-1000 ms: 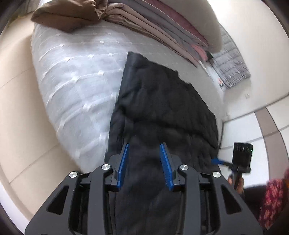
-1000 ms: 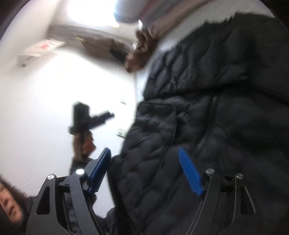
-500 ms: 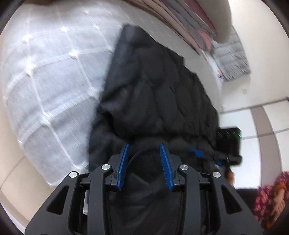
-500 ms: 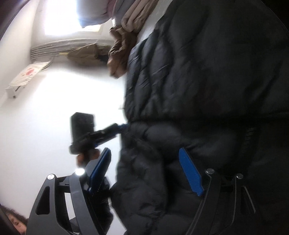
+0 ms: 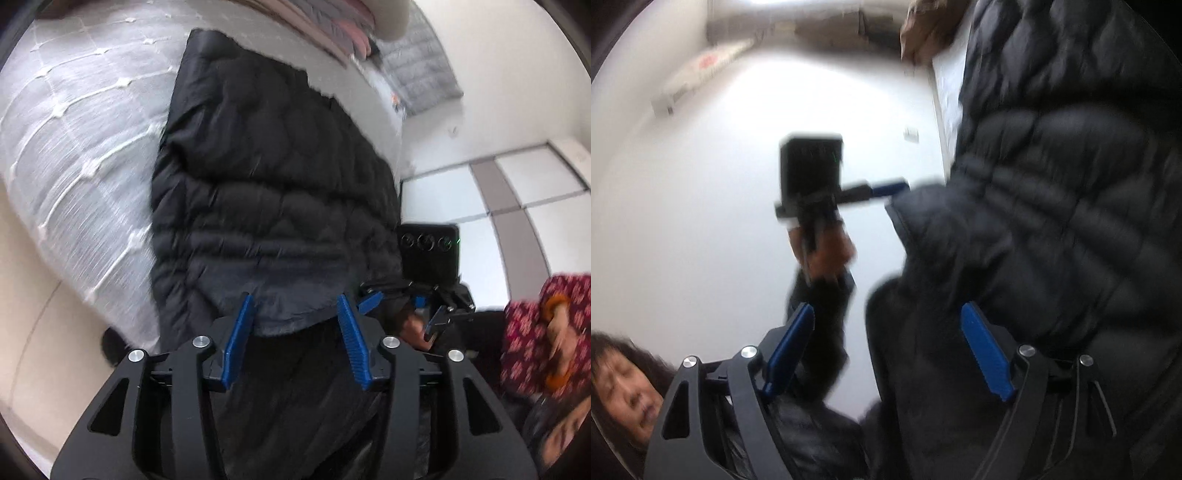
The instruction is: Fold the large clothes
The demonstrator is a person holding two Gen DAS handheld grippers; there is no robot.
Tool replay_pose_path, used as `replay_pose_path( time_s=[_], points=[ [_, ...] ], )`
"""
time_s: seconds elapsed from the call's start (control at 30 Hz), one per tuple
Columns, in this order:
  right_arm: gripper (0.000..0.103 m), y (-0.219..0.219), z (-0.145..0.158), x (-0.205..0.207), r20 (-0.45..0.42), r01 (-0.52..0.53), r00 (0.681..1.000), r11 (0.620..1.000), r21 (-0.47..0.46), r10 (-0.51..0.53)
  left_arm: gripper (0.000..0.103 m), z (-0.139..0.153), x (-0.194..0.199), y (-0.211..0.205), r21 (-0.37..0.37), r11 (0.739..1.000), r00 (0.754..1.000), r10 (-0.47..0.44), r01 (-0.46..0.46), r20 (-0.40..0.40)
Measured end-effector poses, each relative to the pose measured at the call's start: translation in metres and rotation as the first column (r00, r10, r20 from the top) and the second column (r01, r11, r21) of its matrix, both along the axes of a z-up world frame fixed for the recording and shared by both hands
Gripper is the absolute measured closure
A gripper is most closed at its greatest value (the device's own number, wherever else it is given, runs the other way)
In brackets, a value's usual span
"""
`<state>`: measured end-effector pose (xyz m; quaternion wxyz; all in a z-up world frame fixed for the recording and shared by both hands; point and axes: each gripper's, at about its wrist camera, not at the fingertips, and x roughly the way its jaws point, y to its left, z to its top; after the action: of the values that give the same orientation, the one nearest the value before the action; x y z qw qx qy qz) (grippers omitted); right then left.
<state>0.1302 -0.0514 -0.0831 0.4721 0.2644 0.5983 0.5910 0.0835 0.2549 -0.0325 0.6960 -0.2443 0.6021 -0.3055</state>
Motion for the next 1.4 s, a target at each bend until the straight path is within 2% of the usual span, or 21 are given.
replay_pose_path(
  time_s=[0.03, 0.13, 0.23, 0.27, 0.33, 0.37, 0.4, 0.43, 0.47, 0.53, 0.6, 0.7, 0.8, 0.93, 1.03, 1.13, 1.17, 1.23, 1.27, 1.33, 1.4],
  points=[
    [0.023, 0.001, -0.004, -0.009, 0.009, -0.035, 0.999, 0.998, -0.052, 0.035, 0.056, -0.001, -0.005, 0.002, 0.035, 0.999, 1.0, -0.021, 0.021, -0.012],
    [0.023, -0.002, -0.007, -0.021, 0.005, -0.068, 0.998, 0.994, -0.084, 0.069, 0.056, 0.003, -0.012, 0.012, 0.082, 0.996, 1.0, -0.018, 0.019, -0.006],
    [0.023, -0.007, 0.004, -0.012, -0.002, -0.019, 1.0, 1.0, 0.009, 0.019, 0.055, 0.027, -0.01, 0.026, 0.02, 0.998, 0.996, 0.053, -0.055, 0.078],
    [0.023, -0.012, 0.016, -0.002, -0.006, 0.041, 0.999, 0.994, 0.105, -0.041, 0.054, 0.034, -0.006, 0.025, -0.008, 0.998, 0.992, 0.062, -0.062, 0.107],
    [0.017, -0.017, 0.023, 0.013, -0.027, 0.138, 0.99, 0.972, 0.19, -0.136, 0.051, 0.049, 0.006, 0.02, -0.075, 0.993, 0.98, 0.103, -0.091, 0.17],
    [0.015, -0.022, 0.023, 0.029, -0.077, 0.241, 0.97, 0.939, 0.247, -0.229, 0.044, 0.052, 0.012, 0.016, -0.099, 0.99, 0.976, 0.119, -0.103, 0.183],
    [0.012, -0.025, 0.02, 0.039, -0.111, 0.295, 0.955, 0.918, 0.264, -0.275, 0.042, 0.053, 0.022, 0.01, -0.123, 0.986, 0.972, 0.135, -0.113, 0.193],
    [0.012, -0.023, 0.011, 0.052, -0.14, 0.351, 0.935, 0.905, 0.24, -0.326, 0.041, 0.05, 0.035, 0.002, -0.122, 0.985, 0.971, 0.146, -0.125, 0.188],
    [0.012, -0.017, 0.007, 0.056, -0.149, 0.359, 0.931, 0.908, 0.216, -0.332, 0.041, 0.046, 0.043, -0.006, -0.119, 0.985, 0.974, 0.148, -0.128, 0.174],
    [0.012, 0.004, -0.017, 0.06, -0.204, 0.332, 0.932, 0.931, 0.15, -0.3, 0.041, 0.022, 0.062, -0.026, -0.118, 0.987, 0.988, 0.12, -0.109, 0.092],
    [0.012, 0.014, -0.03, 0.046, -0.202, 0.273, 0.947, 0.957, 0.102, -0.249, 0.041, 0.0, 0.065, -0.042, -0.089, 0.993, 0.996, 0.082, -0.08, 0.024],
    [0.012, 0.028, -0.033, 0.015, -0.124, 0.153, 0.981, 0.987, 0.038, -0.148, 0.041, -0.03, 0.042, -0.063, -0.039, 0.999, 0.999, -0.009, 0.007, -0.052],
    [0.012, 0.029, -0.025, -0.002, -0.068, 0.104, 0.992, 0.994, -0.017, -0.105, 0.041, -0.054, 0.012, -0.07, -0.003, 0.998, 0.992, -0.059, 0.059, -0.116],
    [0.012, 0.012, -0.014, -0.017, -0.051, 0.066, 0.996, 0.997, -0.038, -0.068, 0.041, -0.057, -0.005, -0.067, 0.034, 0.997, 0.989, -0.061, 0.066, -0.138],
    [0.012, -0.055, 0.024, -0.023, 0.06, 0.15, 0.987, 0.988, -0.019, -0.149, 0.041, -0.025, -0.004, -0.065, 0.054, 0.998, 0.998, -0.022, 0.026, -0.063],
    [0.012, -0.127, 0.052, -0.026, 0.142, 0.269, 0.954, 0.963, -0.029, -0.263, 0.04, 0.019, 0.002, -0.088, -0.003, 0.999, 0.999, -0.033, 0.033, 0.042],
    [0.012, -0.169, 0.06, -0.026, 0.159, 0.337, 0.931, 0.941, -0.036, -0.328, 0.039, 0.026, 0.005, -0.1, -0.024, 0.999, 0.997, -0.046, 0.047, 0.063],
    [0.011, -0.233, 0.063, -0.026, 0.173, 0.45, 0.885, 0.89, -0.074, -0.432, 0.038, 0.036, 0.012, -0.131, -0.084, 0.992, 0.992, -0.082, 0.089, 0.094],
    [0.01, -0.278, 0.059, -0.022, 0.179, 0.518, 0.85, 0.849, -0.104, -0.496, 0.038, 0.037, 0.021, -0.158, -0.118, 0.987, 0.989, -0.1, 0.112, 0.106],
    [0.01, -0.325, 0.043, -0.014, 0.155, 0.577, 0.815, 0.806, -0.128, -0.559, 0.037, 0.029, 0.033, -0.21, -0.162, 0.976, 0.985, -0.129, 0.147, 0.116],
    [0.01, -0.351, 0.027, -0.001, 0.126, 0.596, 0.803, 0.793, -0.127, -0.583, 0.037, 0.019, 0.047, -0.245, -0.18, 0.97, 0.983, -0.142, 0.161, 0.113]
  ],
)
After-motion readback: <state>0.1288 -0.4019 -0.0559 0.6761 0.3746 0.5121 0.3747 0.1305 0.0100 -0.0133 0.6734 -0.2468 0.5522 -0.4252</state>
